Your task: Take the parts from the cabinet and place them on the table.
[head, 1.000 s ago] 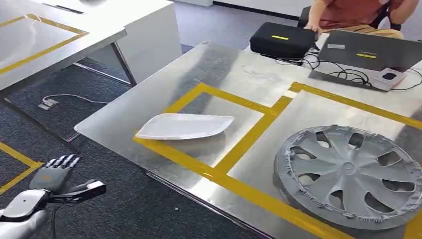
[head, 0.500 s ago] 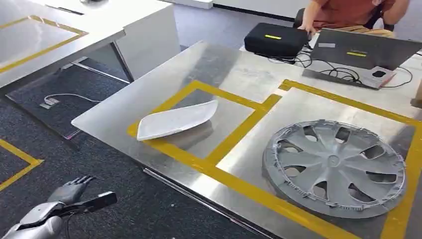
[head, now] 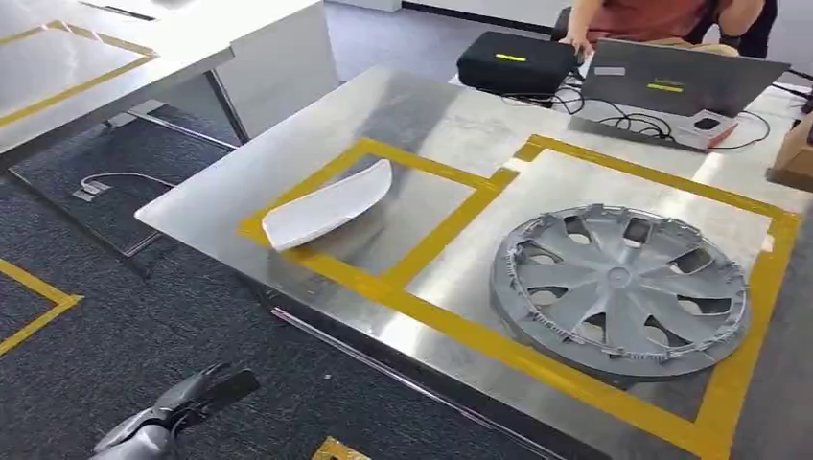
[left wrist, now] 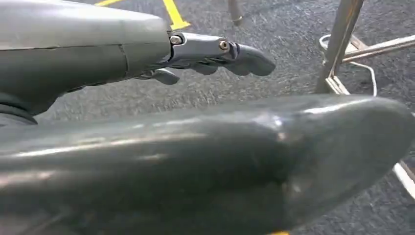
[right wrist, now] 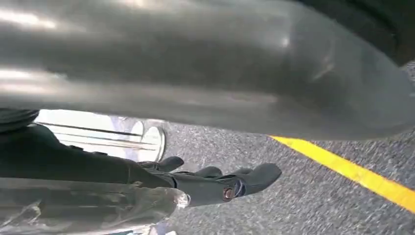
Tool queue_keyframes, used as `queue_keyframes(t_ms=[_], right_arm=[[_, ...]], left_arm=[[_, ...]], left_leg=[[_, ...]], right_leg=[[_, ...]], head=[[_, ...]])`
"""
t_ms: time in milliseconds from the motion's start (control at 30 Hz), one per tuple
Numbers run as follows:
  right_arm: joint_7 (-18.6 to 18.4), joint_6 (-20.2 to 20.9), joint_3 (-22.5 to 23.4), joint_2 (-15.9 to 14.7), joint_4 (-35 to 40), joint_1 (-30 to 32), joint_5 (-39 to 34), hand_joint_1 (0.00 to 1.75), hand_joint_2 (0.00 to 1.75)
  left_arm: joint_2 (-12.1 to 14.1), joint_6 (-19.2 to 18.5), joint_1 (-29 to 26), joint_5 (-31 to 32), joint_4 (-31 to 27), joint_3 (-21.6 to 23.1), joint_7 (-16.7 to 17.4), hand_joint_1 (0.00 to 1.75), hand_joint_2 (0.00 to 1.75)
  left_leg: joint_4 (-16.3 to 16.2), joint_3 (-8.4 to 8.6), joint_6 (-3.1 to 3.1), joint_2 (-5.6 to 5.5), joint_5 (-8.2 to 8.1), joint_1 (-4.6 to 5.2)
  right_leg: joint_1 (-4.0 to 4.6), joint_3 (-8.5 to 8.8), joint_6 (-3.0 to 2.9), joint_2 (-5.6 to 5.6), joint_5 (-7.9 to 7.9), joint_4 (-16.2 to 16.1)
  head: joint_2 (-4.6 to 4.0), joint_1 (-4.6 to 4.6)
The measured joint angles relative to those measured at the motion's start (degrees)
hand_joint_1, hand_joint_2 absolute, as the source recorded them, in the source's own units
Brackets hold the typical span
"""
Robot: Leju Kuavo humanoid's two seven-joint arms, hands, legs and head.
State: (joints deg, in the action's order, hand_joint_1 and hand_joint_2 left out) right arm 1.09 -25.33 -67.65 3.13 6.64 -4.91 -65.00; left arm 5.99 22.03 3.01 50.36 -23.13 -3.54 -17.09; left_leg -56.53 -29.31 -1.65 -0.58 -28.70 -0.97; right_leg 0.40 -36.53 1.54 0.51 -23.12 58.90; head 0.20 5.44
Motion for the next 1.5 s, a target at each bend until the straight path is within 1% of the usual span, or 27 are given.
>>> queue_keyframes(t_ms=[33, 67, 100, 133, 167, 267, 500, 567, 600, 633, 700, 733, 767, 833, 900, 933, 967, 1067, 1100, 1167, 1233, 1267, 1300, 1333, 1400, 1467, 1500], right_arm=[[0.00, 0.00, -0.02, -0.13, -0.02, -0.03, -0.02, 0.00, 0.00], [0.00, 0.00, -0.04, -0.22, -0.02, -0.01, -0.02, 0.00, 0.00], [0.00, 0.11, -0.04, -0.22, -0.02, 0.06, -0.02, 0.00, 0.00], [0.00, 0.09, -0.07, -0.22, -0.02, 0.07, -0.05, 0.00, 0.00], [-0.04, 0.07, -0.09, -0.22, -0.02, 0.05, -0.13, 0.00, 0.00], [-0.02, 0.07, -0.13, -0.22, -0.02, 0.07, -0.35, 0.00, 0.00], [-0.02, 0.61, -0.46, -0.29, -0.04, 0.12, -0.77, 0.00, 0.00], [-0.02, 0.61, -0.48, -0.28, -0.04, 0.12, -0.79, 0.00, 0.00], [-0.02, 0.64, -0.48, -0.33, -0.04, 0.19, -0.81, 0.00, 0.00], [-0.02, 0.64, -0.48, -0.35, -0.04, 0.19, -0.81, 0.00, 0.00], [-0.02, 0.83, -0.48, -0.35, -0.04, 0.21, -0.92, 0.00, 0.00], [0.00, 0.85, -0.48, -0.35, -0.04, 0.26, -0.99, 0.00, 0.00], [0.00, 0.85, -0.48, -0.35, -0.04, 0.30, -1.09, 0.00, 0.00], [0.00, 0.96, -0.48, -0.44, -0.06, 0.28, -1.20, 0.00, 0.00], [-0.04, 1.09, -0.50, -0.55, -0.09, 0.22, -1.29, 0.00, 0.00], [-0.04, 1.29, -0.50, -0.50, -0.09, 0.02, -1.36, 0.00, 0.00], [-0.04, 1.40, -0.50, -0.48, -0.09, 0.03, -1.42, 0.00, 0.00], [0.00, 1.47, -0.55, -0.64, -0.13, 0.03, -1.58, 0.00, 0.00], [0.00, 1.42, -0.57, -0.64, -0.17, 0.05, -1.60, 0.00, 0.00], [0.00, 1.42, -0.59, -0.64, -0.24, -0.01, -1.60, 0.00, 0.00], [0.00, 1.42, -0.63, -0.64, -0.26, 0.04, -1.60, 0.00, 0.00], [0.00, 1.42, -0.72, -0.64, -0.26, 0.04, -1.60, 0.00, 0.00], [0.00, 1.42, -0.83, -0.66, -0.28, 0.06, -1.62, 0.00, 0.00], [0.00, 1.44, -0.92, -0.64, -0.28, 0.06, -1.62, 0.00, 0.00], [0.00, 1.44, -1.03, -0.66, -0.28, 0.03, -1.62, 0.00, 0.00], [-0.04, 1.44, -1.07, -0.64, -0.28, -0.01, -1.60, 0.00, 0.00], [-0.15, 1.42, -1.07, -0.64, -0.30, -0.01, -1.60, 0.00, 0.00]], left_arm=[[-0.18, 0.02, -0.04, 0.00, 0.22, -0.15, 0.00, 0.00, 0.00], [-0.28, -0.07, -0.11, 0.00, 0.50, -0.30, 0.06, 0.00, 0.00], [-0.35, -0.13, -0.10, 0.00, 0.77, -0.46, 0.20, 0.00, 0.00], [-0.42, -0.13, -0.05, 0.00, 0.92, -0.57, 0.42, 0.00, 0.00], [-0.57, -0.09, -0.06, -0.09, 1.07, -0.61, 0.76, 0.00, 0.00], [-0.77, 0.15, -0.04, -0.59, 1.42, -1.18, 1.01, 0.00, 0.00], [-0.87, 0.17, -0.04, -0.85, 1.99, -1.99, 2.03, 0.00, 0.00], [-0.87, 0.20, 0.03, -1.03, 2.06, -2.10, 2.12, 0.00, 0.00], [-0.92, 0.20, 0.09, -1.03, 2.08, -2.16, 2.14, 0.00, 0.00], [-0.92, 0.20, 0.18, -1.03, 2.08, -2.23, 2.14, 0.00, 0.00], [-1.03, 0.04, 0.16, -1.03, 2.16, -2.45, 2.14, 0.00, 0.00], [-1.09, 0.02, 0.17, -1.03, 2.21, -2.47, 2.19, 0.00, 0.00], [-1.09, -0.06, 0.19, -1.03, 2.25, -2.49, 2.21, 0.00, 0.00], [-1.31, -0.15, 0.22, -0.96, 2.30, -2.51, 2.56, 0.00, 0.00], [-1.42, -0.17, 0.28, -0.96, 2.30, -2.51, 2.75, 0.00, 0.00], [-1.25, -0.18, 0.30, -0.94, 2.30, -2.60, 2.80, 0.00, 0.00], [-1.36, -0.18, 0.35, -0.75, 2.32, -2.67, 2.80, 0.00, 0.00], [-1.36, -0.15, 0.41, -0.61, 2.32, -2.75, 2.80, 0.00, 0.00], [-1.38, -0.15, 0.41, -0.61, 2.34, -2.82, 2.80, 0.00, 0.00], [-1.42, -0.15, 0.48, -0.61, 2.34, -2.82, 2.80, 0.00, 0.00], [-1.40, -0.15, 0.60, -0.61, 2.34, -2.91, 2.80, 0.00, 0.00], [-1.42, -0.15, 0.58, -0.61, 2.34, -2.91, 2.80, 0.00, 0.00], [-1.44, -0.15, 0.57, -0.61, 2.36, -2.91, 2.80, 0.00, 0.00], [-1.46, -0.15, 0.60, -0.61, 2.36, -2.91, 2.80, 0.00, 0.00], [-1.46, -0.15, 0.78, -0.61, 2.36, -2.93, 2.80, 0.00, 0.00], [-1.46, -0.13, 1.37, -0.61, 2.34, -2.95, 2.80, 0.00, 0.00], [-1.51, -0.13, 1.60, -0.61, 2.34, -2.93, 2.80, 0.00, 0.00]], left_leg=[[0.26, -0.03, -0.23, -0.03, 0.17, -0.02], [0.25, -0.02, -0.30, -0.05, 0.31, 0.06], [0.25, -0.02, -0.09, -0.04, 0.43, 0.15], [0.25, -0.03, 0.08, -0.04, 0.54, 0.24], [0.25, -0.05, 0.23, -0.04, 0.63, 0.29], [0.18, -0.39, 0.74, -0.01, 0.96, 0.42], [-0.16, -0.91, 1.59, -0.04, 1.23, 1.07], [0.48, -0.94, 2.23, -0.01, 1.84, 0.89], [0.90, -0.72, 2.51, 0.29, 2.64, 0.52], [1.02, -0.89, 2.76, 0.38, 2.96, 0.44], [1.00, -1.46, 2.86, 0.50, 3.34, 0.40], [0.97, -1.84, 2.74, 0.55, 3.52, 0.39], [0.95, -2.16, 2.58, 0.58, 3.74, 0.36], [0.89, -2.63, 2.05, 0.61, 4.12, 0.10], [0.59, -3.01, 1.40, 0.56, 4.38, -0.40], [0.44, -3.39, 0.81, 0.51, 4.51, -0.21], [0.38, -3.46, 0.39, 0.48, 4.73, -0.19], [0.34, -3.89, -0.88, 0.35, 5.80, -0.34], [0.04, -4.21, -1.12, 0.39, 5.17, -0.59], [-5.30, -6.44, -1.35, 0.50, -0.53, -0.52], [-14.49, -9.58, -1.51, 0.50, -5.95, -0.47], [-17.29, -10.16, -1.46, 0.50, -7.00, -0.47], [-18.10, -9.64, -1.33, 0.49, -6.47, -0.45], [-16.88, -8.21, -1.14, 0.49, -4.73, -0.42], [-9.03, -2.22, -0.61, 0.49, -0.74, -0.25], [1.16, 5.11, -0.17, 0.43, -2.48, 0.12], [1.54, 4.83, -0.03, 0.44, -2.79, 0.18]], right_leg=[[0.10, -0.17, -0.23, -0.04, -0.42, 0.05], [0.04, -0.11, -1.78, -0.06, -0.95, -0.04], [0.05, -0.34, -2.33, 0.00, -0.27, -0.30], [0.02, -0.33, -2.23, -0.02, -0.07, -0.48], [-0.05, -0.17, -1.87, -0.02, 0.20, -0.74], [-0.29, 0.34, 0.36, 0.03, 1.70, -1.37], [-0.96, 0.14, 1.35, 0.02, 2.28, -1.81], [-0.93, 0.14, 1.89, 0.04, 2.60, -2.13], [-0.96, -0.58, 1.96, 0.05, 1.85, -1.56], [-0.91, -1.19, 2.04, -0.04, -0.75, 0.53], [-1.12, -4.25, 2.31, -0.05, -6.77, 10.02], [-1.12, -5.60, 2.46, -0.05, -8.76, 14.23], [-1.17, -5.90, 2.65, -0.05, -9.48, 16.33], [-1.34, -2.25, 2.85, -0.08, -7.29, 12.23], [-1.78, 5.22, 3.27, -0.26, -3.95, 1.14], [-1.50, 7.12, 3.47, -0.03, -5.49, -1.65], [-1.32, 6.64, 2.14, 0.54, -4.02, -0.86], [-1.14, 5.52, 0.85, 0.57, -4.01, -0.49], [-1.40, 5.11, 0.02, 0.39, -3.47, -0.73], [-1.20, 3.76, -1.10, 0.27, -2.54, -0.73], [-0.90, 2.11, -1.34, 0.18, -1.38, -0.71], [-0.79, 1.36, -1.35, 0.17, -0.82, -0.70], [-0.67, 0.47, -1.35, 0.15, -0.12, -0.69], [-0.59, -0.33, -1.34, 0.16, 0.56, -0.67], [-0.56, -1.89, -0.97, 0.20, 1.92, -0.66], [-0.23, -2.59, -0.26, 0.22, 2.92, -0.39], [-0.28, -2.61, 0.14, 0.06, 3.74, -0.57]], head=[[0.00, 0.13], [0.00, 0.02], [0.00, 0.06], [0.00, 0.02], [0.00, 0.06], [0.00, 0.06], [0.00, 0.11], [0.00, 0.13], [0.00, 0.13], [0.00, -0.07], [0.00, -0.15], [0.00, -0.15], [0.00, -0.16], [0.00, -0.13], [0.00, -0.20], [0.00, -0.26], [0.00, 0.15], [0.00, 0.17], [0.00, 0.17], [0.00, 0.42], [0.00, 0.44], [0.00, 0.44], [0.00, 0.42], [0.00, 0.44], [0.00, 0.44], [0.00, 0.61], [0.02, 0.44]])
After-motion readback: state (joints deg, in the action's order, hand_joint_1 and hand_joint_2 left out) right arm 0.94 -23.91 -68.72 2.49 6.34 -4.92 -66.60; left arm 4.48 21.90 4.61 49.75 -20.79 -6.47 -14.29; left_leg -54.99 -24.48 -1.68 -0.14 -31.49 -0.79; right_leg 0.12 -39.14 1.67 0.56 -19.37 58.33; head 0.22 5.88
